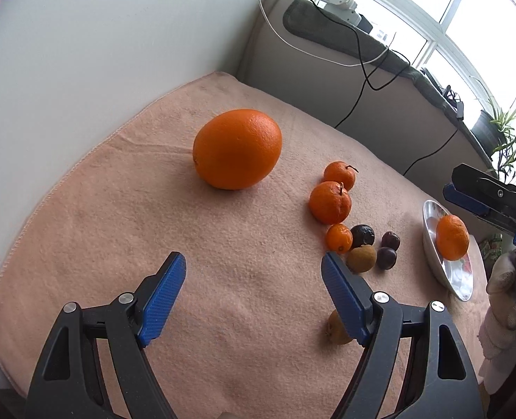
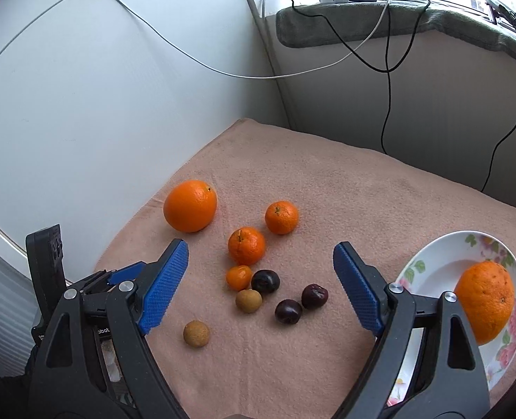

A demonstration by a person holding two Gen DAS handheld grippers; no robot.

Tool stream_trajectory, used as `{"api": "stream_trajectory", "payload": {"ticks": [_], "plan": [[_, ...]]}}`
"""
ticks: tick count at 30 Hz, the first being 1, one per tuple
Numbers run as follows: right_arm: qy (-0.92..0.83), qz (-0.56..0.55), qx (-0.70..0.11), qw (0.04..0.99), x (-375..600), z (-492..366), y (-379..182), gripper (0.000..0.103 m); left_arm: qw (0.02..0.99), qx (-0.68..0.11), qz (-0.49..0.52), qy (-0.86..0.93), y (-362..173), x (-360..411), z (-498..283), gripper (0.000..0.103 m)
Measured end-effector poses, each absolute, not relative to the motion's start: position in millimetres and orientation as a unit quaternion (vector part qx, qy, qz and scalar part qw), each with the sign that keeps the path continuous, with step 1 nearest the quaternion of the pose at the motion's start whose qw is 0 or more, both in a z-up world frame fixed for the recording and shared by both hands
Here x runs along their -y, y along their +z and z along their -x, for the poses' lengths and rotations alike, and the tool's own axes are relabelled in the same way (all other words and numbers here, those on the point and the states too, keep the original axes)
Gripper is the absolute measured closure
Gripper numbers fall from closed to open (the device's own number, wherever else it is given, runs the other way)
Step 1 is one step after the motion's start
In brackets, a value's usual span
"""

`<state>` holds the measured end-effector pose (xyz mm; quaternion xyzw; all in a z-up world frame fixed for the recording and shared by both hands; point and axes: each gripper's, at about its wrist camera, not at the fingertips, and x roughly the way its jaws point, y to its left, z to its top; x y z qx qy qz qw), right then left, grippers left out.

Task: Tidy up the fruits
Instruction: 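Withdraw the right tool and move toward the second large orange, then grasp the second large orange with the right tool and lift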

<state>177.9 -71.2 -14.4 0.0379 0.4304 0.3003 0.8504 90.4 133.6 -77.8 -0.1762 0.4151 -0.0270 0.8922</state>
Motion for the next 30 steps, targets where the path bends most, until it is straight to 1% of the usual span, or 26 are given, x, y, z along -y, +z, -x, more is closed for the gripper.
{"api": "stream_trajectory", "payload": {"ticks": [7, 18, 30], "plan": [[0.325, -0.068, -0.466, 0.82, 36.1, -206.2, -30.0, 0.015, 0.891, -0.41, 0.195, -0.029, -81.5, -146.7, -105.3, 0.023], [0.354, -0.102, -0.497, 0.785, -8.2, -235.6, -51.0, 0.015, 0.888, -0.411, 0.205, -0.036, -87.0, -155.7, -130.9, 0.023], [0.366, -0.115, -0.523, 0.761, -43.5, -259.0, -75.3, 0.015, 0.886, -0.41, 0.213, -0.043, -87.7, -158.0, -147.3, 0.024]]}}
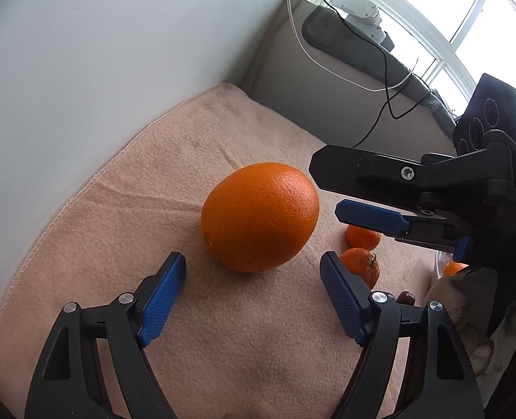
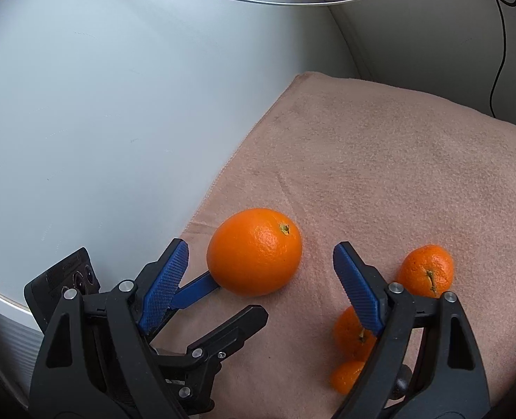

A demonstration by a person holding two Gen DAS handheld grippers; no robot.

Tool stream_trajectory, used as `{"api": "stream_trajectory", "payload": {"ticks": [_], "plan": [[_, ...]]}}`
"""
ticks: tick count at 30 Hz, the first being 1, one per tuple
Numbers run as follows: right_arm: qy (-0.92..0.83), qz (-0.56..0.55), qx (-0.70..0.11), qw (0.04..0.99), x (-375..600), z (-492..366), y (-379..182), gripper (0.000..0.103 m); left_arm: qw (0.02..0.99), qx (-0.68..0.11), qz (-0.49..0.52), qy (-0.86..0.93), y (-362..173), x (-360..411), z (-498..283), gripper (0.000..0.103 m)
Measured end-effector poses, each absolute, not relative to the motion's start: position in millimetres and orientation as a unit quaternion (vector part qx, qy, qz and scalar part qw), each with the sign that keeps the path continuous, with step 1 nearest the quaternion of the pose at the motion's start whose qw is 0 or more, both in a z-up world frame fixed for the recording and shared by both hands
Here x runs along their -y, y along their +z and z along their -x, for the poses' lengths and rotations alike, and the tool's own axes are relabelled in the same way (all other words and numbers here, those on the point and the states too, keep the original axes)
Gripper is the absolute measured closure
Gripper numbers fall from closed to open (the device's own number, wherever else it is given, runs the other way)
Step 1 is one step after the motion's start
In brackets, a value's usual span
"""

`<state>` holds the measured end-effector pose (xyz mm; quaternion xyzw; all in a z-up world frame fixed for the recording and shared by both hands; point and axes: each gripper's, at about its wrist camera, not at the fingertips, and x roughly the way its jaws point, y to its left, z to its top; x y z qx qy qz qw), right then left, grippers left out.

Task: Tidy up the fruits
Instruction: 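Grasp the second large orange with the right tool and lift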

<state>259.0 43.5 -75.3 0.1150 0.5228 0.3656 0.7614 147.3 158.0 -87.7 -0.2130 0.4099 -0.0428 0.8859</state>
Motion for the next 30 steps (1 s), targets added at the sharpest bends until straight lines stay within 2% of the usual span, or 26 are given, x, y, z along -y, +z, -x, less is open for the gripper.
{"api": "stream_trajectory", "payload": {"ticks": [19, 23, 27, 30], "plan": [[0.366, -0.11, -0.547, 0.744, -60.4, -267.1, -88.6, 0.019, 0.878, -0.413, 0.237, -0.051, -93.7, -162.2, -164.0, 0.027], [0.373, -0.112, -0.554, 0.736, -65.1, -267.5, -92.9, 0.029, 0.879, -0.412, 0.233, -0.051, -93.5, -160.8, -166.2, 0.028], [0.373, -0.106, -0.551, 0.739, -67.9, -264.8, -91.5, 0.031, 0.88, -0.41, 0.232, -0.055, -92.6, -159.2, -168.6, 0.036], [0.374, -0.1, -0.549, 0.741, -68.5, -262.9, -90.7, 0.031, 0.881, -0.41, 0.227, -0.053, -92.4, -157.4, -168.1, 0.036]]}}
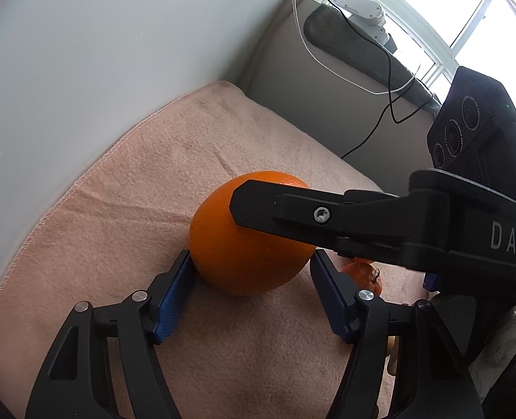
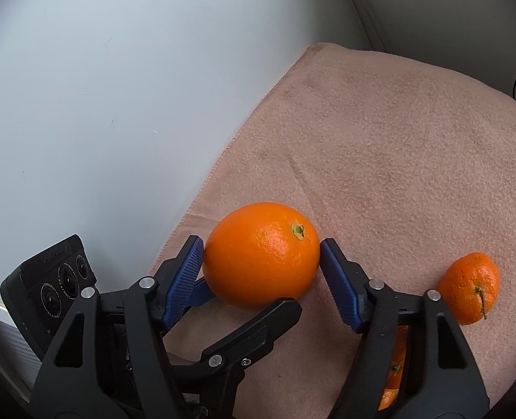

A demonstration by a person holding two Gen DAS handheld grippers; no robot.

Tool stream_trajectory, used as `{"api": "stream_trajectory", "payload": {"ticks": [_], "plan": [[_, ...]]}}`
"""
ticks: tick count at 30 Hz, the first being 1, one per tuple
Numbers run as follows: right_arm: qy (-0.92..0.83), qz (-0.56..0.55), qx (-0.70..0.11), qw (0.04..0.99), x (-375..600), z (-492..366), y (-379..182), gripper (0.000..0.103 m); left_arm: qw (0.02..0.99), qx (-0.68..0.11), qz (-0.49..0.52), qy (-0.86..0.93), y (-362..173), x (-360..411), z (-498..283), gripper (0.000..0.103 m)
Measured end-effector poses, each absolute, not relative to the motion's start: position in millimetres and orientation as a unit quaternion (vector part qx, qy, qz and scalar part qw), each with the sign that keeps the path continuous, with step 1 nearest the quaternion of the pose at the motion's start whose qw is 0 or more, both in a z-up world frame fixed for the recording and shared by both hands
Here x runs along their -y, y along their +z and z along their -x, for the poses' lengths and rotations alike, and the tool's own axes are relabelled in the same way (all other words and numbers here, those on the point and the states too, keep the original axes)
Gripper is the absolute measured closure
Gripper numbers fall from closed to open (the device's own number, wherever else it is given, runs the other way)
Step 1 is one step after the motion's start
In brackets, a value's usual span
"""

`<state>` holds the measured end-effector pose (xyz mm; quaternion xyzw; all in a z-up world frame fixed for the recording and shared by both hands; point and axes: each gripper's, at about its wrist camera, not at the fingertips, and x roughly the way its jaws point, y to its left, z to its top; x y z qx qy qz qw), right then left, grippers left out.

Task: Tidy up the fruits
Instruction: 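Grasp the second large orange with the right tool and lift, then place the second orange on the plate beside the first, open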

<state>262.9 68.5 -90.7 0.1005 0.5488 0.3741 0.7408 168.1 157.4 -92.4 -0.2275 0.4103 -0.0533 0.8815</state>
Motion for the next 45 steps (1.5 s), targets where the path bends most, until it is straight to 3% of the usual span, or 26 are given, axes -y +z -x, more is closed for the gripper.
{"api": "stream_trajectory", "payload": {"ticks": [22, 45], "plan": [[0.368, -0.089, -0.512, 0.771, -23.7, -210.8, -44.9, 0.032, 0.893, -0.392, 0.21, -0.071, -60.1, -127.0, -136.0, 0.036], [0.289, -0.123, -0.454, 0.834, 95.0, -132.6, -2.1, 0.032, 0.896, -0.371, 0.171, -0.173, -28.1, -29.5, -95.3, 0.036]]}}
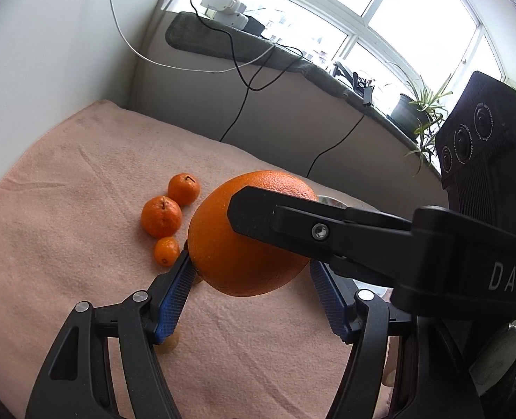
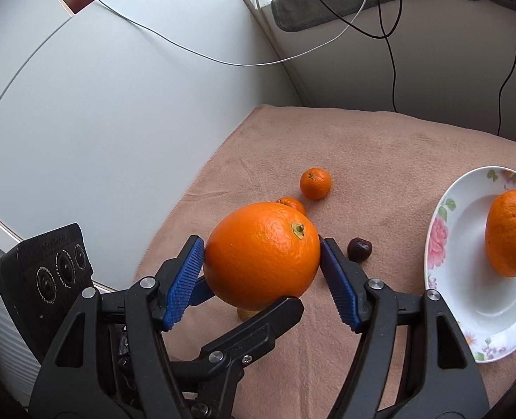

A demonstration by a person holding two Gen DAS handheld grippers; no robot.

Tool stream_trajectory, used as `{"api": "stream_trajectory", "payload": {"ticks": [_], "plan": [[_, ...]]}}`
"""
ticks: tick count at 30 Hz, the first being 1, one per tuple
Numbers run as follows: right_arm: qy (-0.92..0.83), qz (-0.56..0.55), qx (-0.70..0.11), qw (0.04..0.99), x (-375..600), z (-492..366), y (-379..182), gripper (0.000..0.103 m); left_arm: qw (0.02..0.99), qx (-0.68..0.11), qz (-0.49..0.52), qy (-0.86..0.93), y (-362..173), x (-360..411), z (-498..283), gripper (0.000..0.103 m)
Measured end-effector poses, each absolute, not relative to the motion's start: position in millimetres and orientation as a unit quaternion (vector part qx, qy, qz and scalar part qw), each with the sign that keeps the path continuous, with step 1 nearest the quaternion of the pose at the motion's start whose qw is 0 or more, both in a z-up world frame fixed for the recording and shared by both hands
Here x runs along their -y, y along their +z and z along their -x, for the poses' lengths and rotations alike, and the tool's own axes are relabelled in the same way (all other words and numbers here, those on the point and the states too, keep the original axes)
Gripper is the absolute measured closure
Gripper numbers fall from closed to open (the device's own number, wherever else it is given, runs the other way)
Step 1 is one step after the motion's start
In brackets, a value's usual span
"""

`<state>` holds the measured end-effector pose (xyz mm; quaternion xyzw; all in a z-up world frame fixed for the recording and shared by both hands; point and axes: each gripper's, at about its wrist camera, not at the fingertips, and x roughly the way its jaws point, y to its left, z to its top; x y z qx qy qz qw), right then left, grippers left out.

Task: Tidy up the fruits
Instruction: 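Place the second orange on the plate beside the first, open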

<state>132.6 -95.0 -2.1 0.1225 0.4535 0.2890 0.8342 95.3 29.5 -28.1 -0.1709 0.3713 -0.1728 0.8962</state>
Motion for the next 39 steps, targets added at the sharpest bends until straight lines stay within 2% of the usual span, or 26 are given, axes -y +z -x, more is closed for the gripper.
{"api": "stream_trajectory", "payload": {"ticks": [23, 39], "plan": [[0.177, -0.204, -0.441, 0.856, 229.2, -104.7, -17.9, 0.032, 0.862, -0.411, 0.096, -0.28, -34.6, 99.1, -102.4, 0.035], [0.163, -0.235, -0.453, 0.844, 254.1, -109.4, -33.9, 0.032, 0.852, -0.429, 0.072, -0.291, -45.6, 121.4, -109.1, 0.035]]}}
